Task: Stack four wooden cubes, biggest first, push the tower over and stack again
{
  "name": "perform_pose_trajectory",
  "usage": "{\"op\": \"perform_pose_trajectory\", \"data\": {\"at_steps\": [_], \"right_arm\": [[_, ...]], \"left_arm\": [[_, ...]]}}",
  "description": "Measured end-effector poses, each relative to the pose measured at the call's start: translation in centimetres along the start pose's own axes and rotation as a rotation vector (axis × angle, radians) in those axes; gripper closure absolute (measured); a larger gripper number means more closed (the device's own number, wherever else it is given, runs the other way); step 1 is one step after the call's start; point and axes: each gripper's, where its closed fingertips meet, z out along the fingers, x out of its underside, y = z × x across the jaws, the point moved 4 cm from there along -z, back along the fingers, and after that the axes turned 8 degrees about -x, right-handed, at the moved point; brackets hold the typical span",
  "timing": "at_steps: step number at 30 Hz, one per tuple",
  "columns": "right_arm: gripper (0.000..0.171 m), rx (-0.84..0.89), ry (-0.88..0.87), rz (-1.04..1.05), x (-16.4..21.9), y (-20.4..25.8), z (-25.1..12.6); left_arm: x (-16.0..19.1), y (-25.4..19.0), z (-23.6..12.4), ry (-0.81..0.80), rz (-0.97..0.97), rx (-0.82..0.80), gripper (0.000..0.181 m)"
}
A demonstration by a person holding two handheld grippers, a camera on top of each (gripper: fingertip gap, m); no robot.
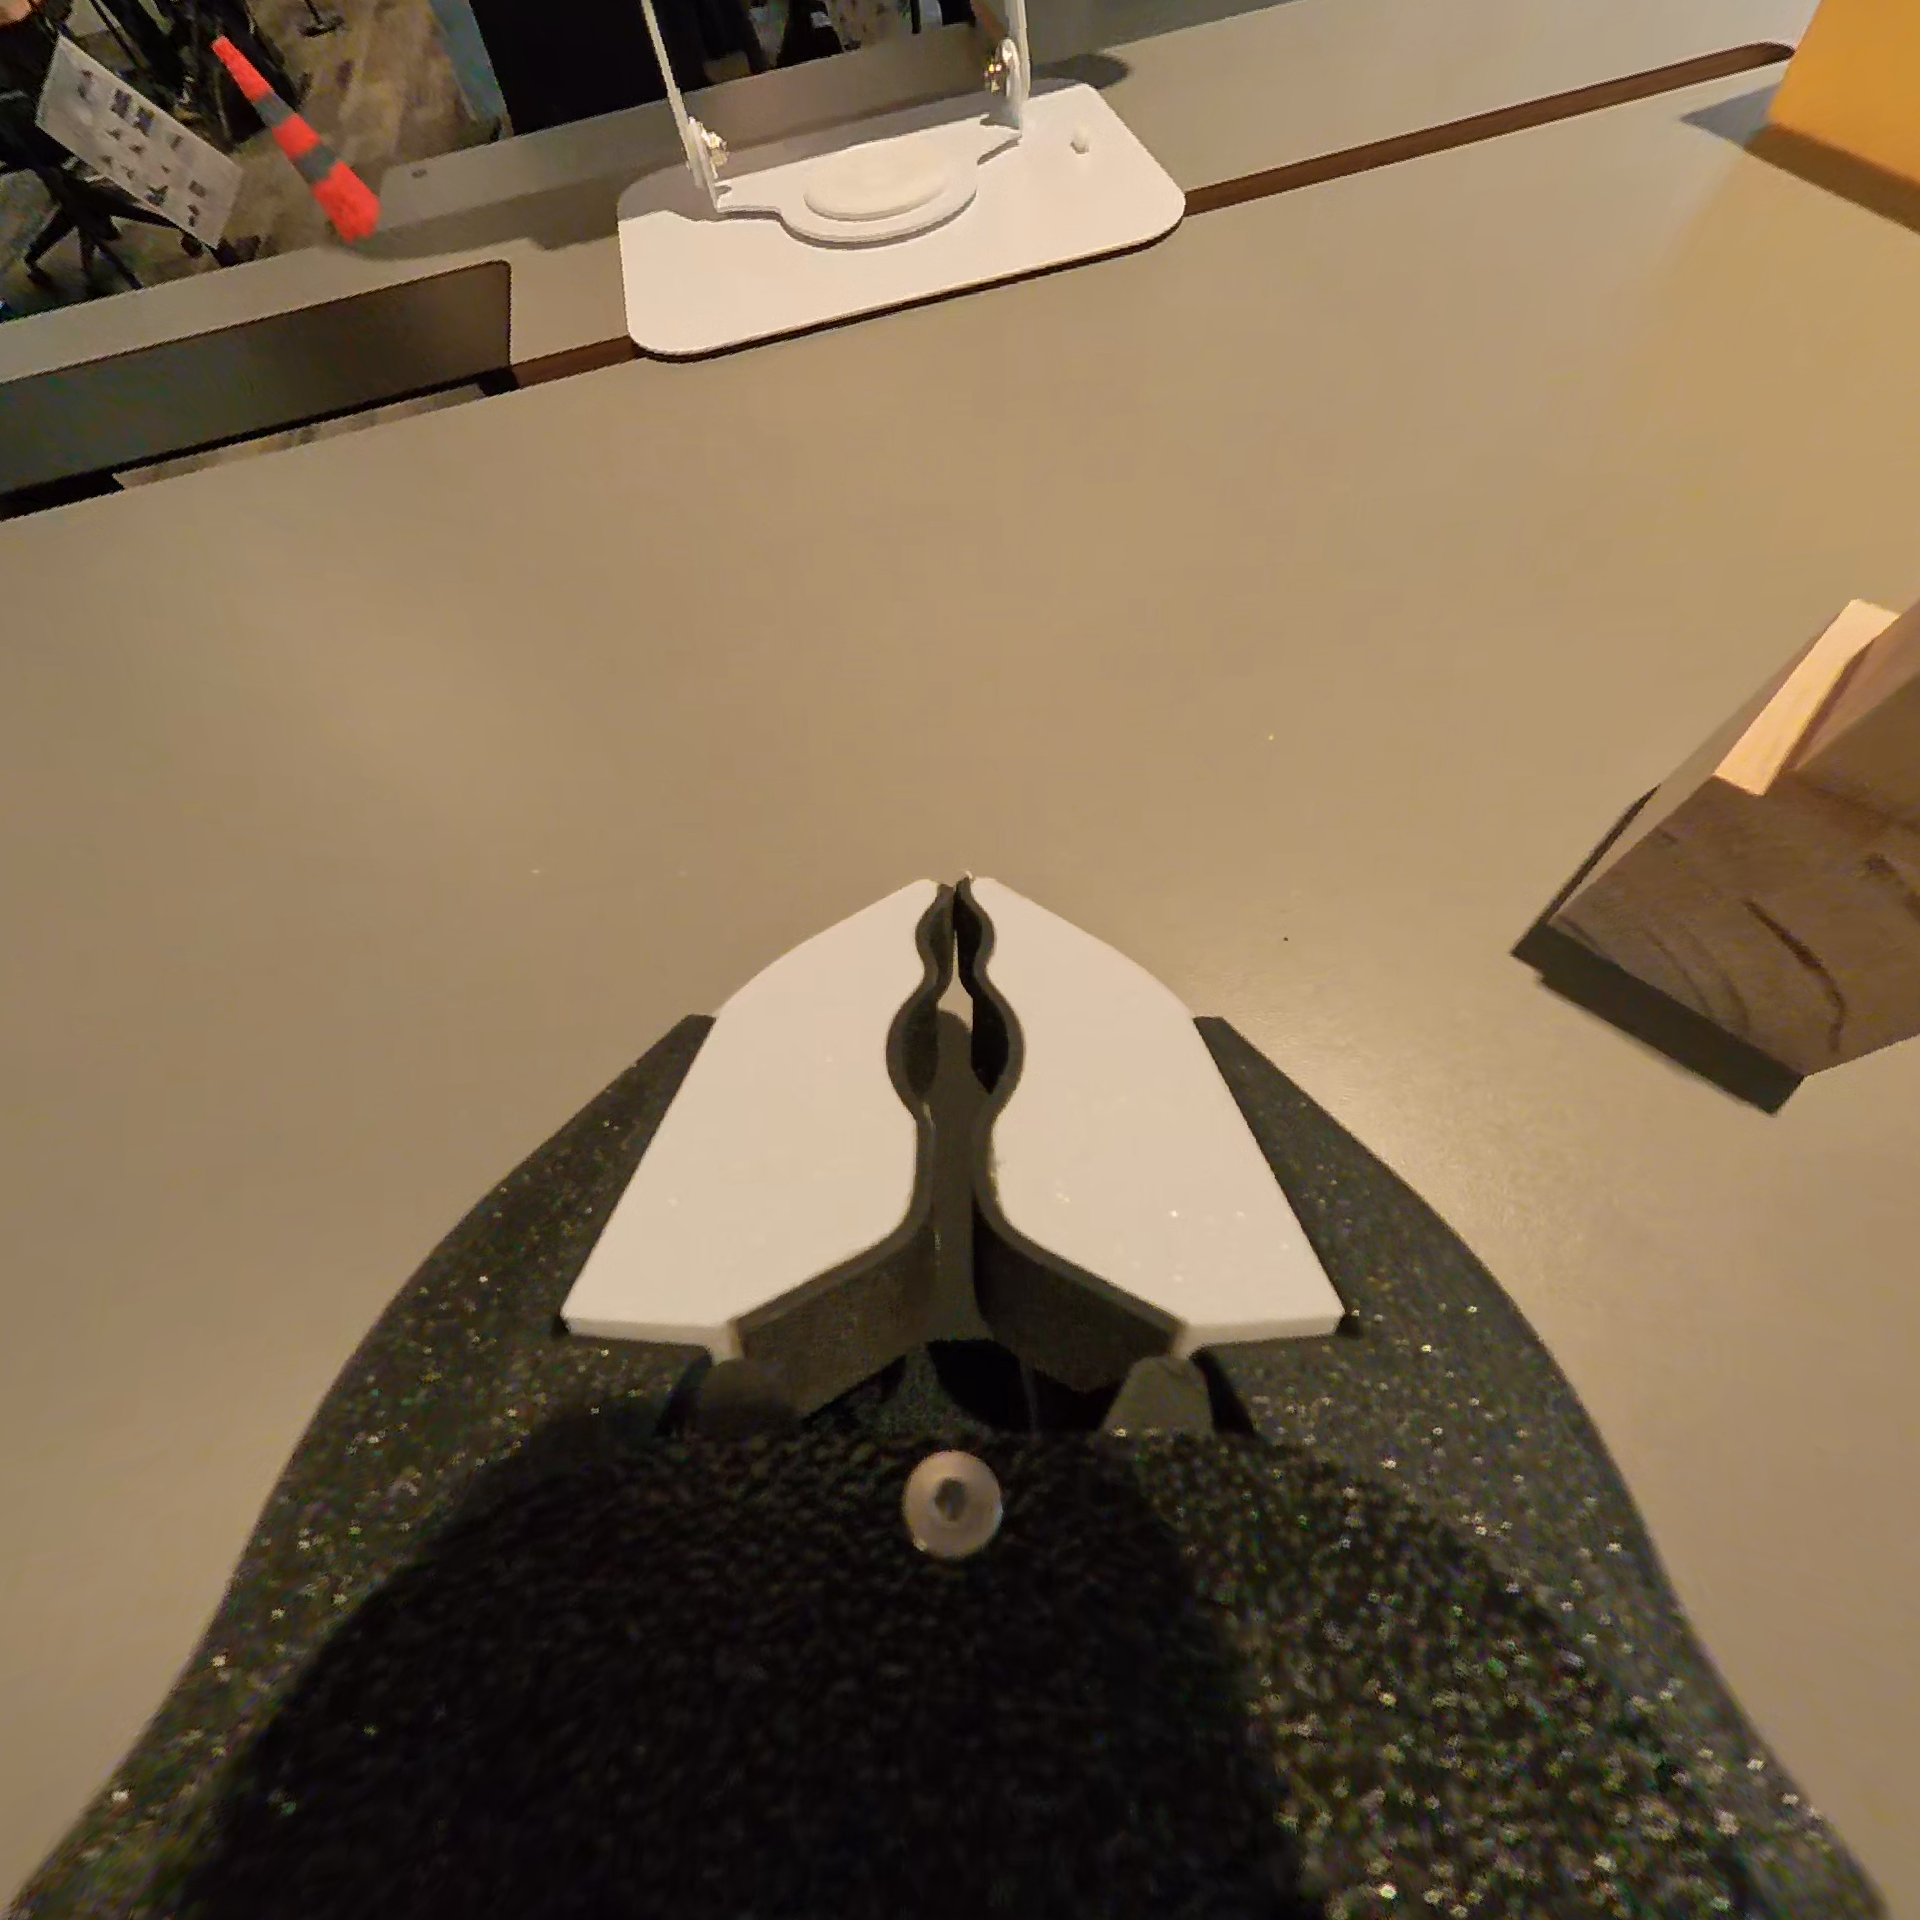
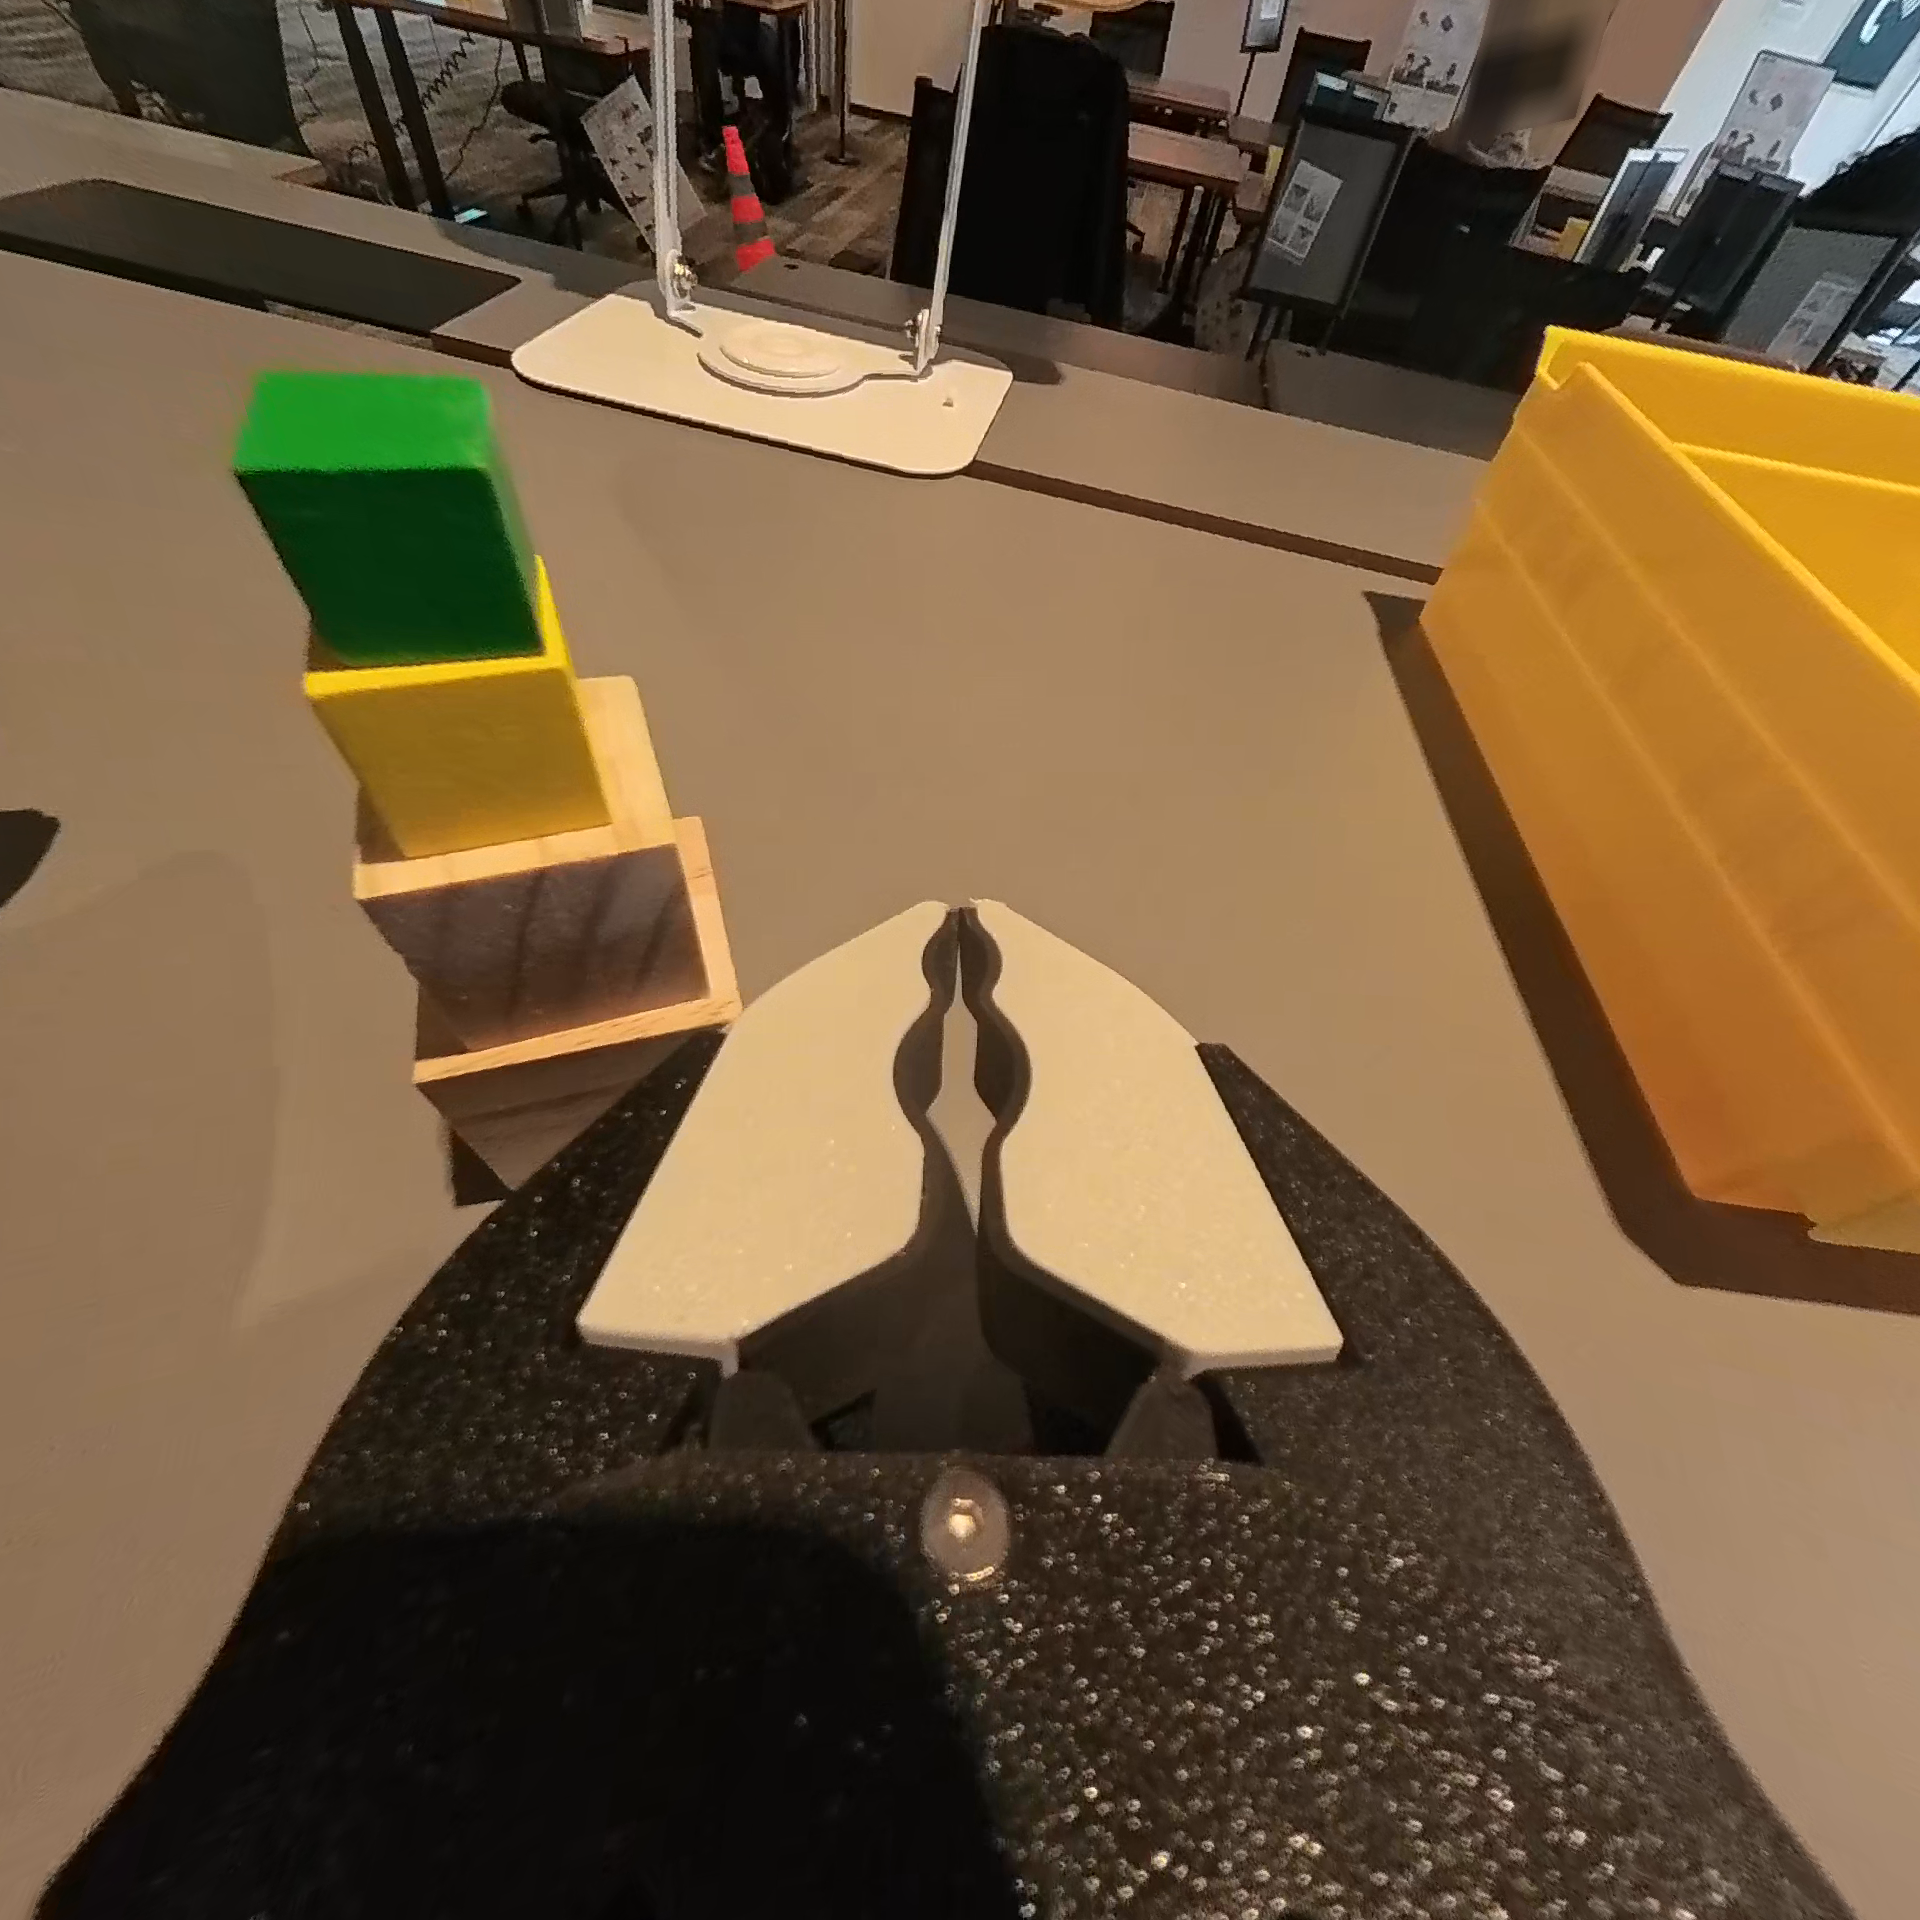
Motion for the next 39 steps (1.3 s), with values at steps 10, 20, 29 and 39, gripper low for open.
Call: {"op": "perform_pose_trajectory", "data": {"at_steps": [10, 20, 29, 39], "right_arm": [[0.171, -0.008, -0.001, -0.002, -0.1, 0.4, 0.1], [0.171, 0.001, 0.018, 0.006, 0.1, 0.2, 0.3], [0.171, 0.006, 0.000, -0.012, -0.1, 0.4, 0.2], [0.171, -0.174, -0.046, -0.079, -1.0, 4.0, 0.7]], "left_arm": [[0.2, -0.1, 0.0, 0.013, 0.026, -0.015, 0.181], [0.2, -0.1, 0.1, 0.020, 0.025, -0.009, 0.181], [0.2, -0.2, 0.1, 0.021, 0.025, -0.002, 0.181], [0.1, 0.0, 0.1, 0.012, 0.004, 0.011, 0.181]]}}
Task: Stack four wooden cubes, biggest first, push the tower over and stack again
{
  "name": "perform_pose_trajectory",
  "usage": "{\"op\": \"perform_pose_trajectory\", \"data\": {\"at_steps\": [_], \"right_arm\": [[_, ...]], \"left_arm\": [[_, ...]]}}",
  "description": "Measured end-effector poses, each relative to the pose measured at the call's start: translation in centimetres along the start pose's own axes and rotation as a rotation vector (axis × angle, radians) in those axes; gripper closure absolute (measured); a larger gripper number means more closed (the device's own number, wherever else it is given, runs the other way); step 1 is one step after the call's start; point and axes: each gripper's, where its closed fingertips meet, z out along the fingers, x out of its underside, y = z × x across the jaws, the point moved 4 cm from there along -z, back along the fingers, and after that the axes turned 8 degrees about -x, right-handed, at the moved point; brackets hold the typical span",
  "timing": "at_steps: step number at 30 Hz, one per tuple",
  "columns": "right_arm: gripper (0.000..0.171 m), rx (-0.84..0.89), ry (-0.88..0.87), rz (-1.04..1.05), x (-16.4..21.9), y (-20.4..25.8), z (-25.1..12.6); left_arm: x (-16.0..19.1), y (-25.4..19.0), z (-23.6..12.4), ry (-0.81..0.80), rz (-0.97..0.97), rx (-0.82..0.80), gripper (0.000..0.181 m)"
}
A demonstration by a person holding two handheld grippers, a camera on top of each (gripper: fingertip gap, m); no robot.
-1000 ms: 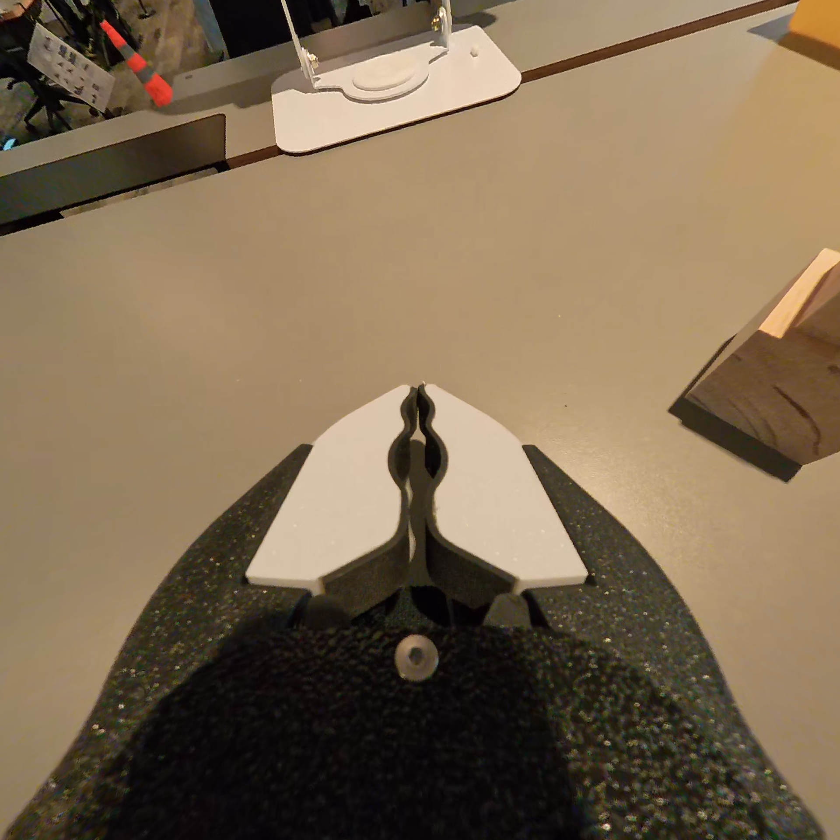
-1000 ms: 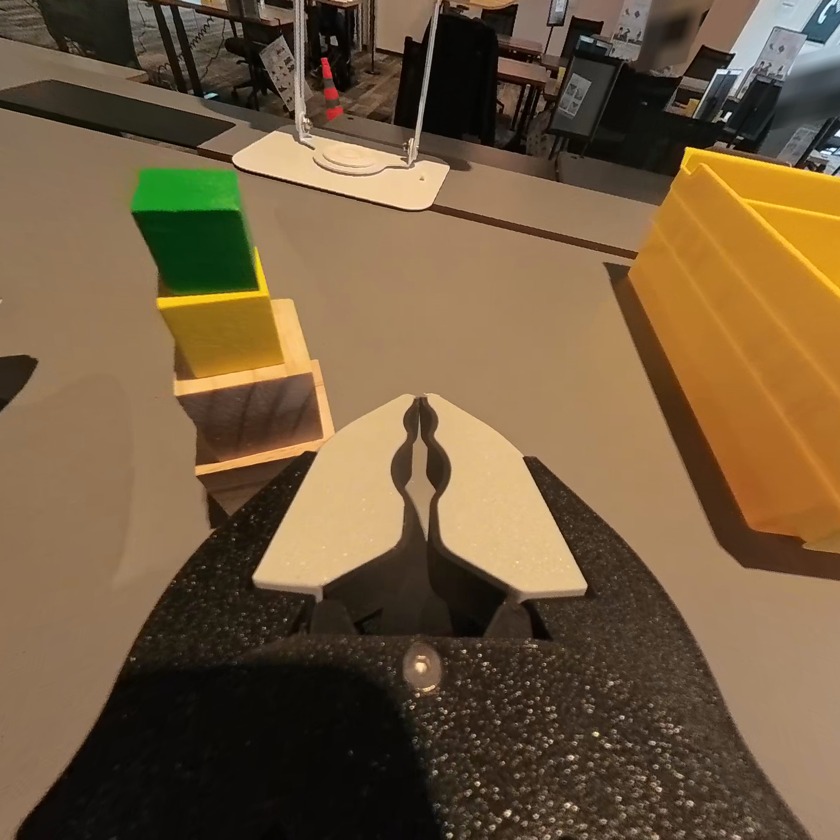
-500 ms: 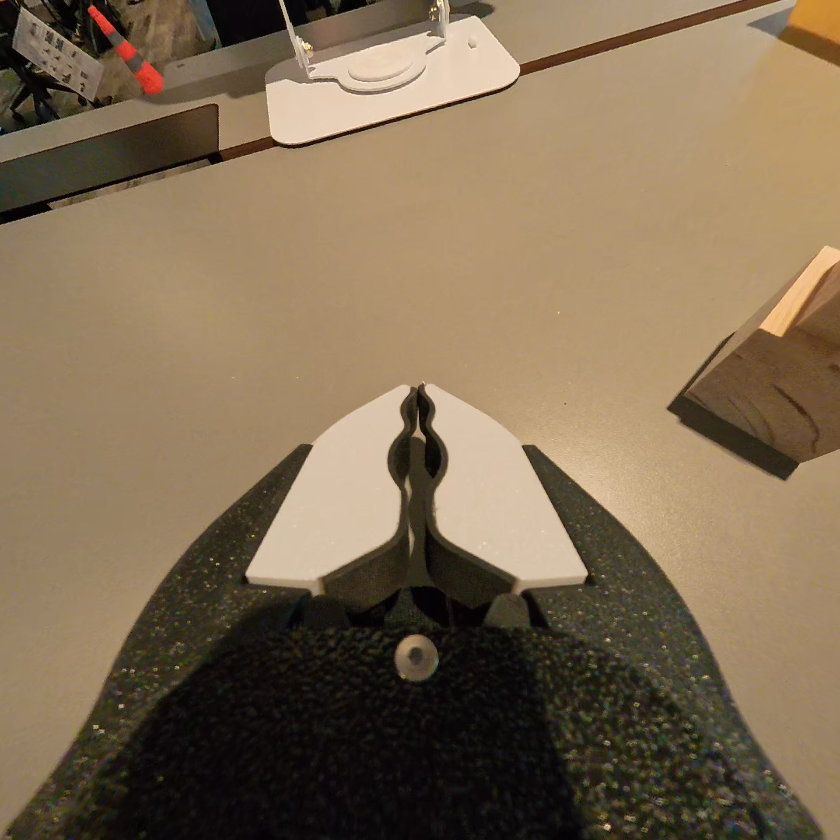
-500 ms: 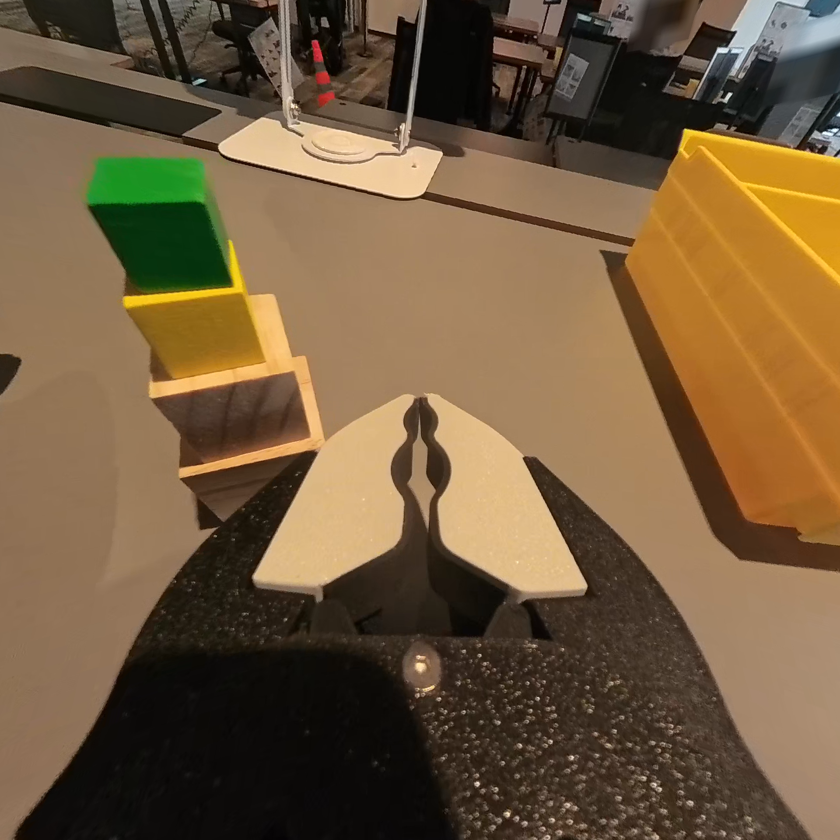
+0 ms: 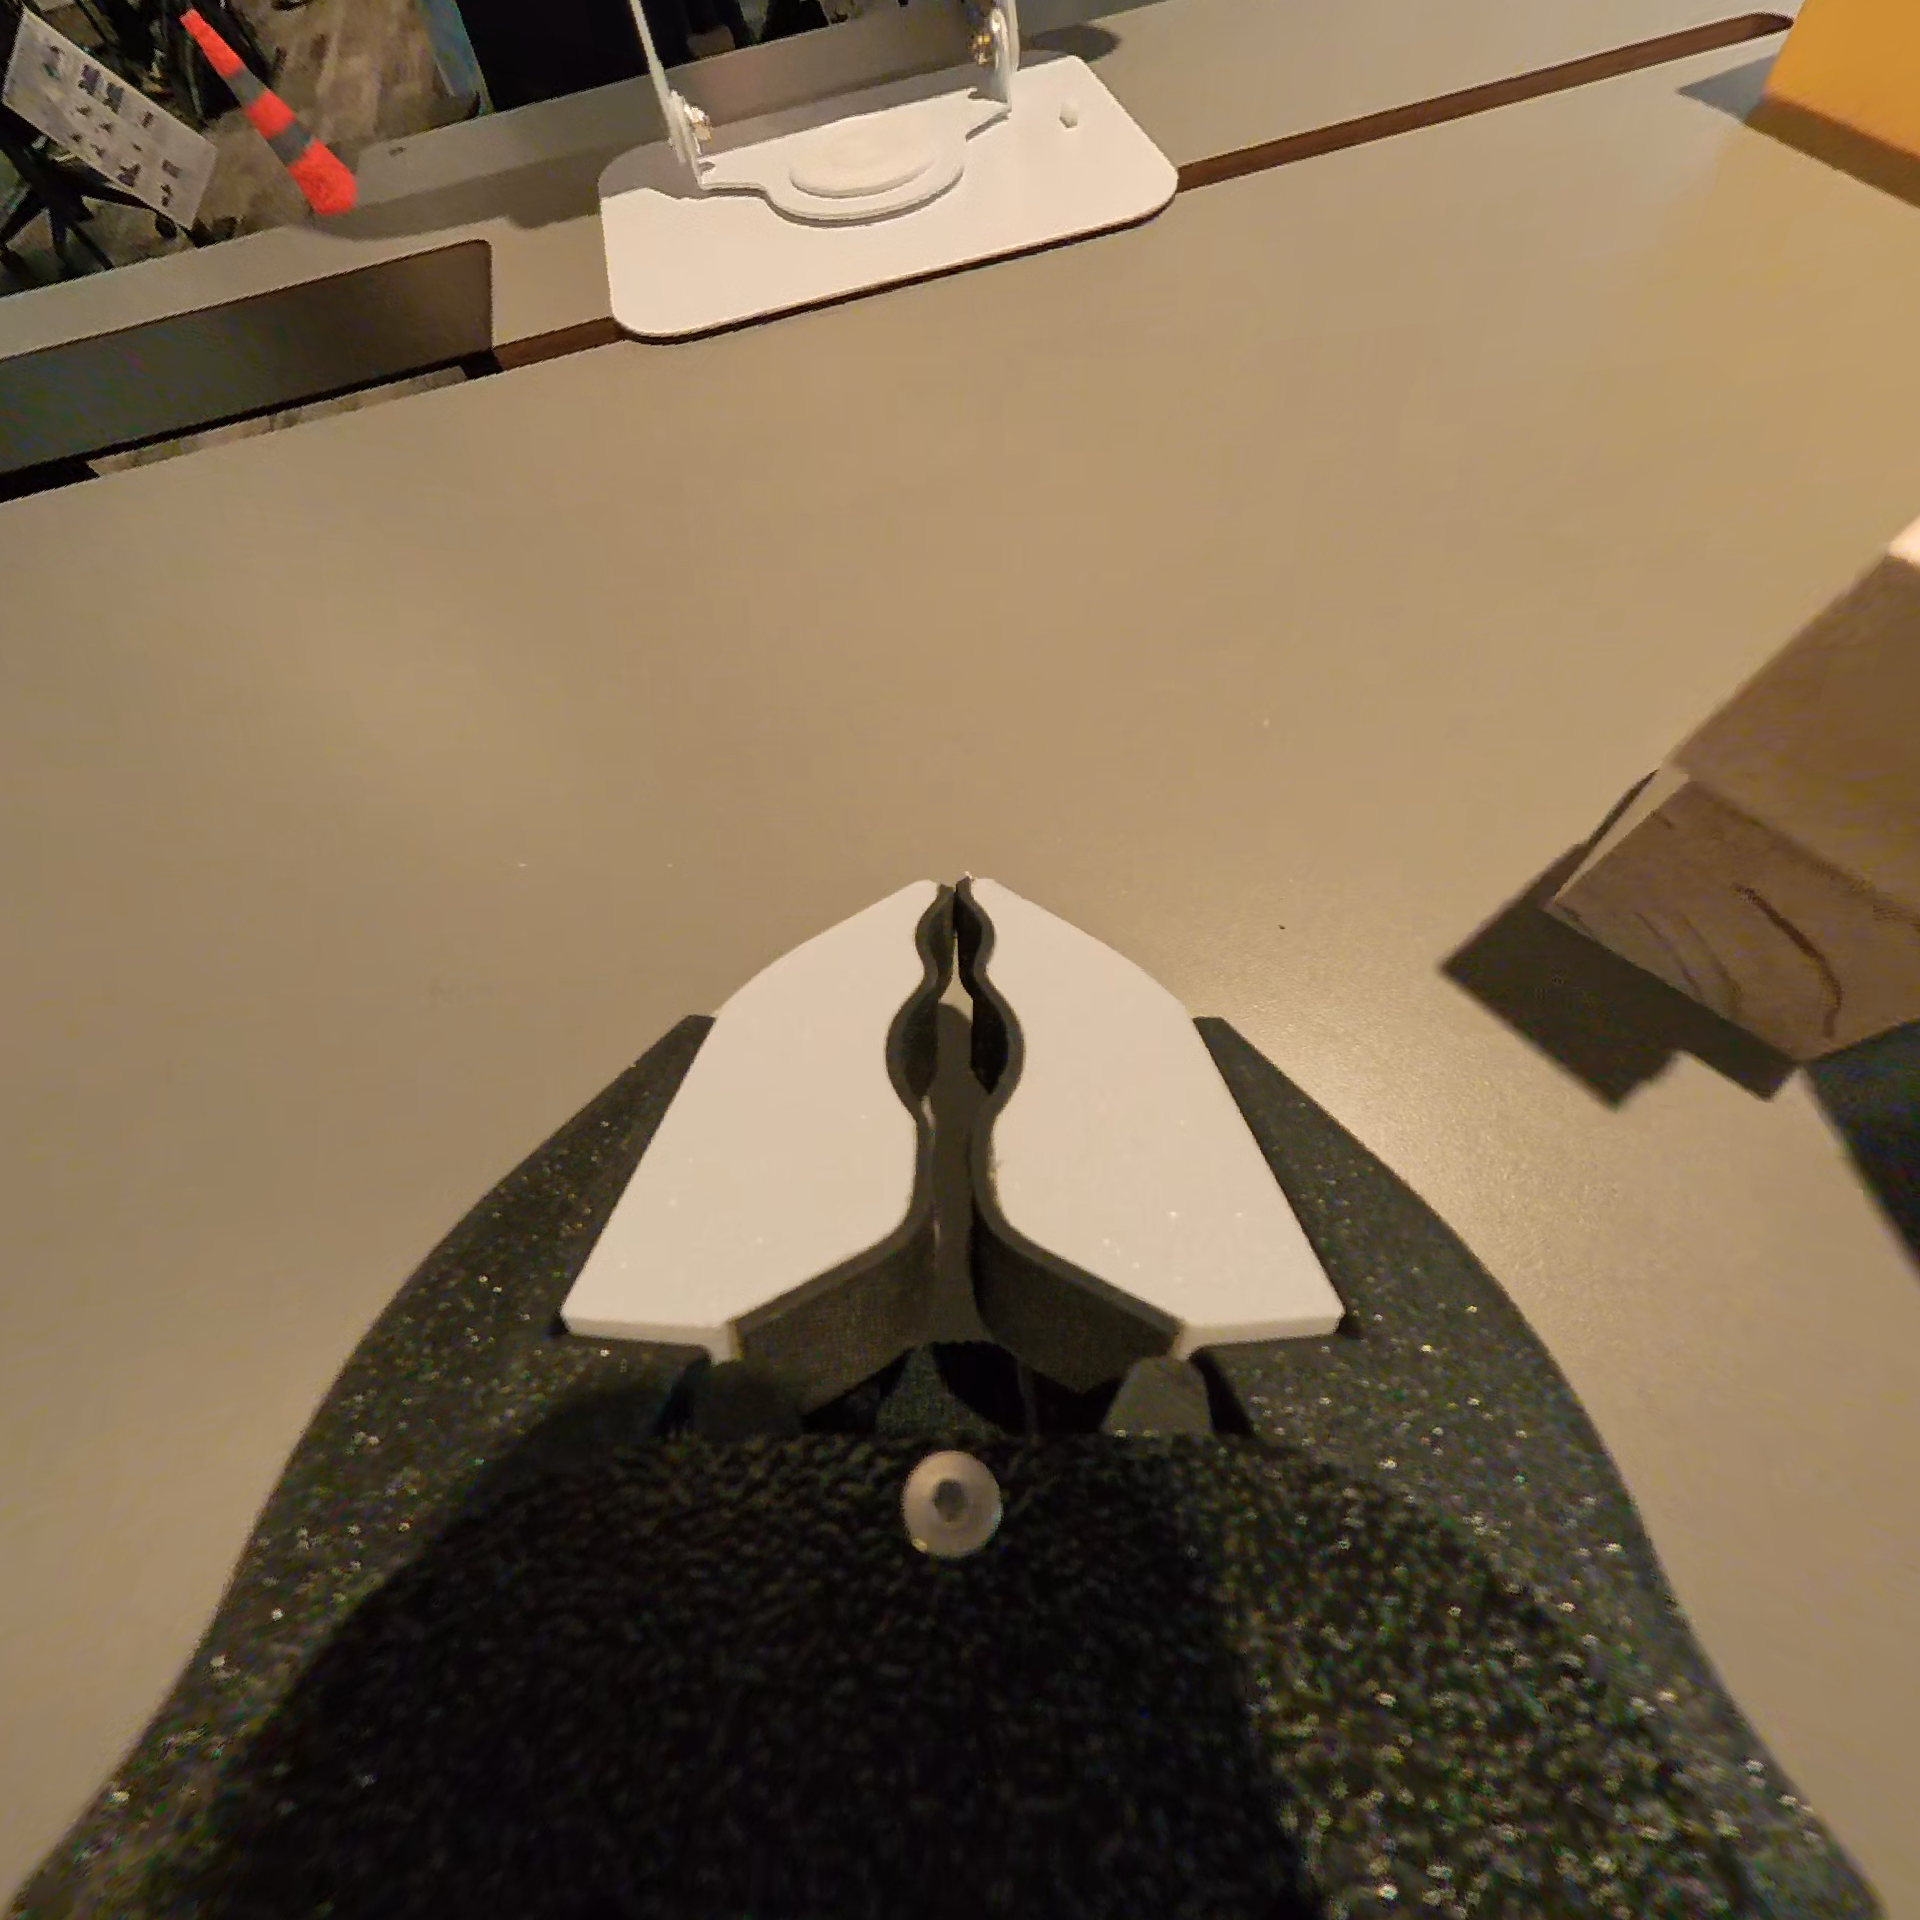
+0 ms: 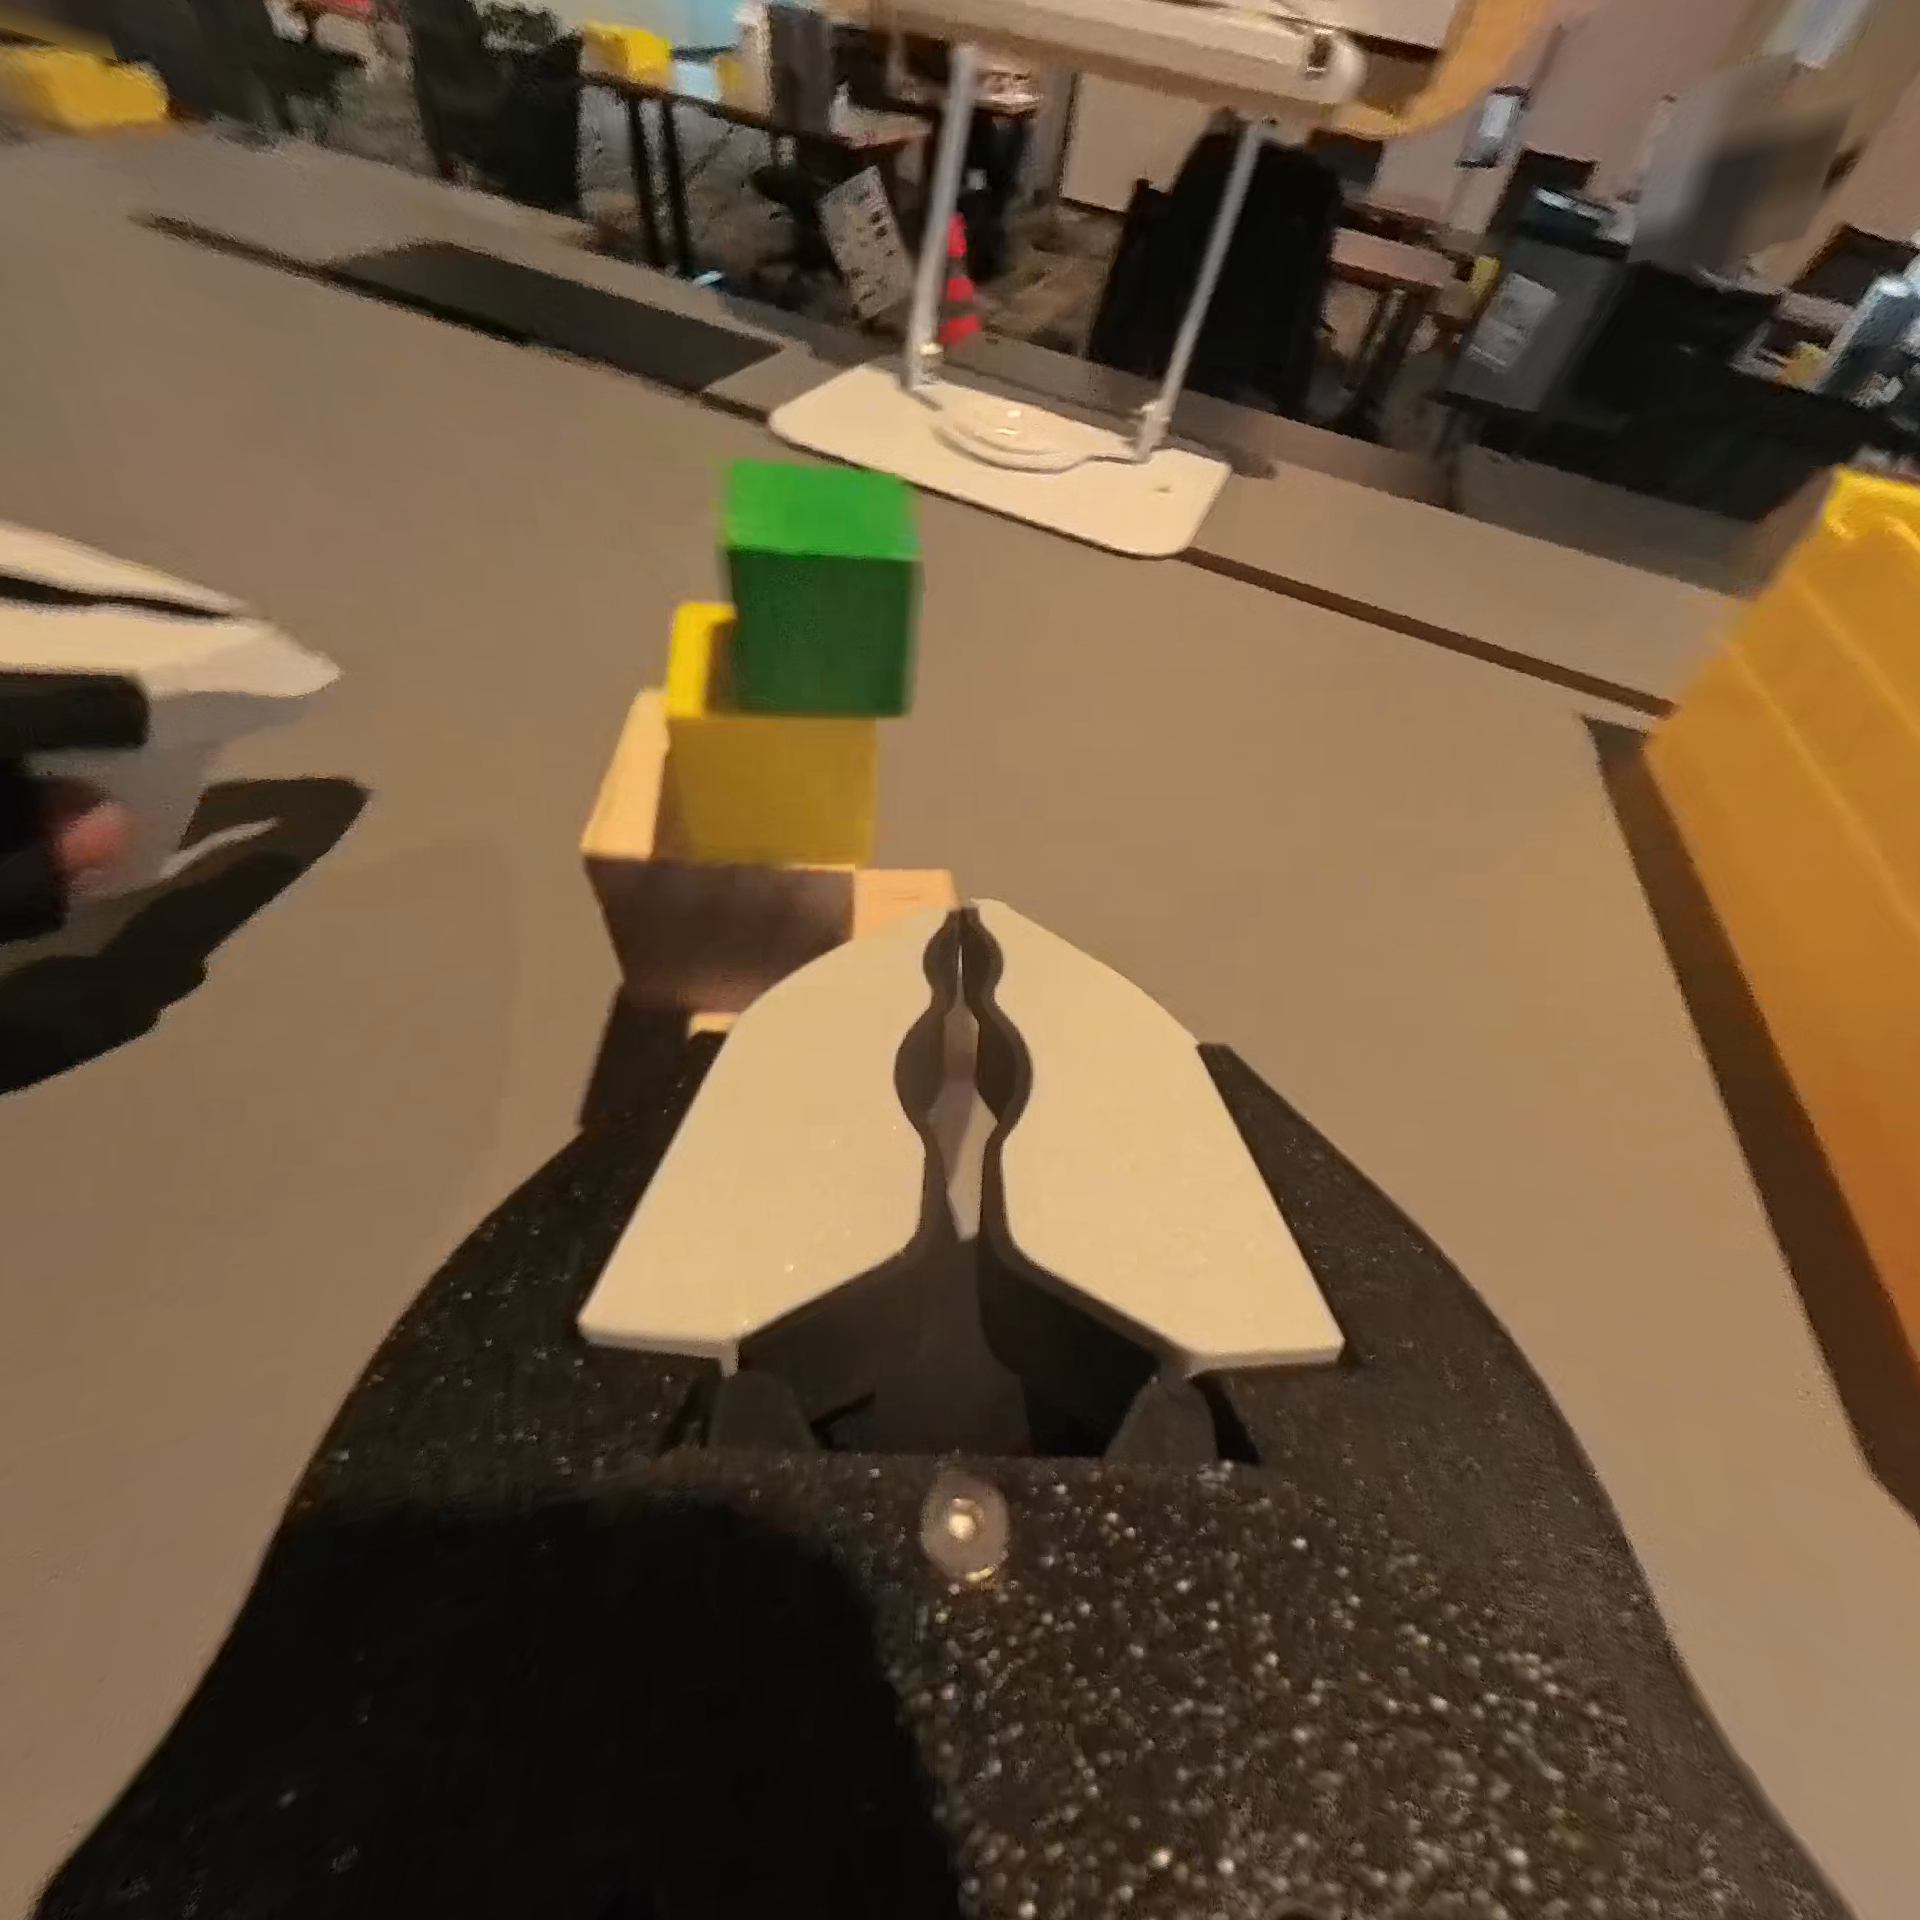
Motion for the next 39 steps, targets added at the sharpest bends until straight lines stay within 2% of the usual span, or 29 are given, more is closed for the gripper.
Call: {"op": "perform_pose_trajectory", "data": {"at_steps": [6, 11, 16, 21, 24, 27, 32, 37, 39], "right_arm": [[0.171, -0.167, 0.016, -0.200, 0.1, 3.7, 0.2], [0.171, -0.227, 0.004, -0.272, 0.9, 4.2, -2.2], [0.171, -0.143, -0.019, -0.283, 1.3, 3.9, -4.0], [0.171, -0.050, 0.015, -0.323, 1.9, 3.9, -4.7], [0.171, -0.059, 0.012, -0.300, 1.8, 3.8, -4.7], [0.171, -0.073, 0.012, -0.317, 1.7, 4.0, -4.4], [0.171, -0.084, 0.020, -0.350, 1.9, 4.4, -4.2], [0.171, -0.147, -0.030, -0.361, 1.5, 5.2, -4.6], [0.171, -0.177, -0.070, -0.350, 1.2, 5.5, -4.9]], "left_arm": [[-0.3, 1.1, -0.4, -0.036, -0.121, 0.038, 0.181], [0.3, 3.6, -0.6, -0.035, -0.109, -0.024, 0.181], [0.5, 4.7, -0.9, -0.054, -0.097, -0.066, 0.181], [0.0, 3.5, -3.1, -0.194, 0.047, -0.220, 0.181], [-0.1, 2.9, -3.2, -0.211, 0.109, -0.235, 0.181], [0.1, 2.7, -2.6, -0.172, 0.128, -0.211, 0.181], [-0.5, 2.9, -2.7, -0.229, 0.108, -0.155, 0.181], [-1.6, 2.8, -4.0, -0.419, 0.118, -0.022, 0.177], [-2.0, 2.1, -5.0, -0.518, 0.120, 0.112, 0.175]]}}
